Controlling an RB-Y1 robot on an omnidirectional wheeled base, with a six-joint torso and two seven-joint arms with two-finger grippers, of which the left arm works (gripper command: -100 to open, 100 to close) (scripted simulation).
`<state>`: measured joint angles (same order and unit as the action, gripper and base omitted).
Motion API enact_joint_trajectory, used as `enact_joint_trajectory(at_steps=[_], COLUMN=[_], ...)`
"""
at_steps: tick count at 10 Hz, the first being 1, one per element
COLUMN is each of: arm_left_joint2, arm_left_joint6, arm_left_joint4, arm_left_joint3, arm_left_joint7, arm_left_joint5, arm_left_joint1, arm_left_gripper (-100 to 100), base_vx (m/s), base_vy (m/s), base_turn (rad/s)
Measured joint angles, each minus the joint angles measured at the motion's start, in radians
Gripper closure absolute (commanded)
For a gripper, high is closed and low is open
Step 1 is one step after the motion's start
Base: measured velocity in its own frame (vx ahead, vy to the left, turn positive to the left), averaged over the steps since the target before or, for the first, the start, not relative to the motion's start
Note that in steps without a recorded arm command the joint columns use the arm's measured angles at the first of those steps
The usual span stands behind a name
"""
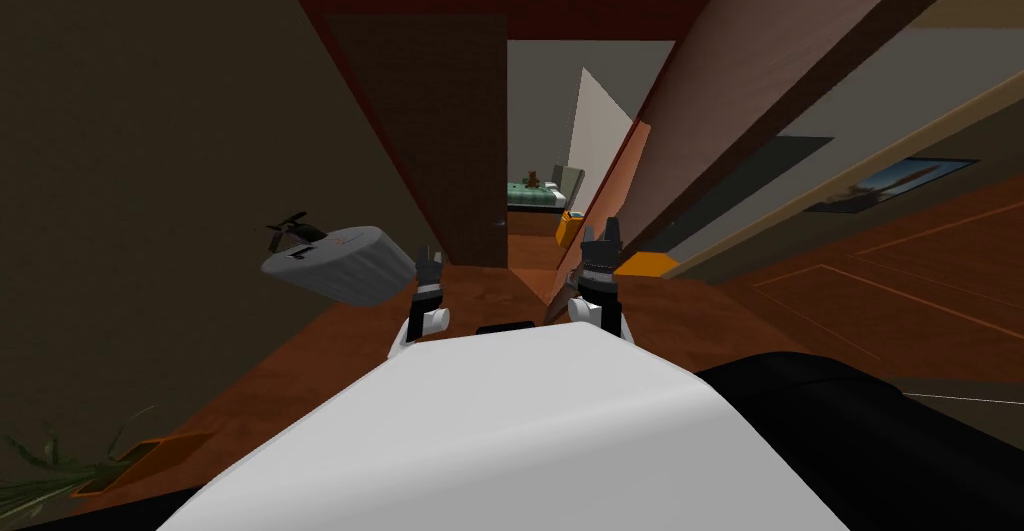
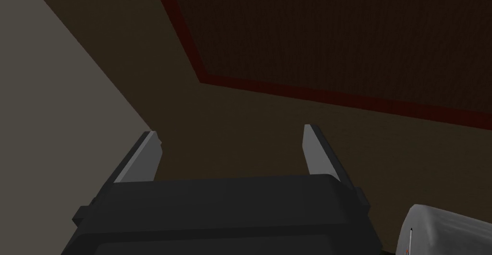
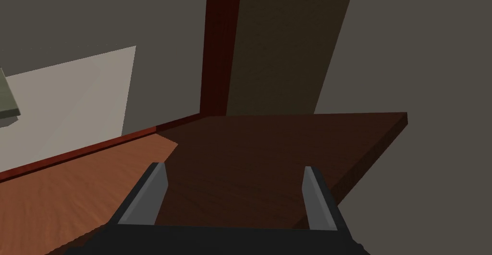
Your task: Pull the door open
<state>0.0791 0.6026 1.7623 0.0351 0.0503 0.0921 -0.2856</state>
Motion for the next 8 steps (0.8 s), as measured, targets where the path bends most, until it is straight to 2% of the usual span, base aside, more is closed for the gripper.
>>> enact_joint_trajectory(at_steps=[2, 8], arm_left_joint2=[0.005, -0.001], arm_left_joint6=[0.008, 0.027], arm_left_joint4=[-0.051, -0.194], arm_left_joint3=[0.0, -0.011], arm_left_joint7=[0.006, 0.038], arm_left_joint5=[0.009, 0.029], arm_left_joint1=[0.017, 0.065], arm_left_gripper=[-100, -100], base_vx=[0.1, 0.09], base_vy=[-0.004, 0.003], base_turn=[-0.082, -0.069])
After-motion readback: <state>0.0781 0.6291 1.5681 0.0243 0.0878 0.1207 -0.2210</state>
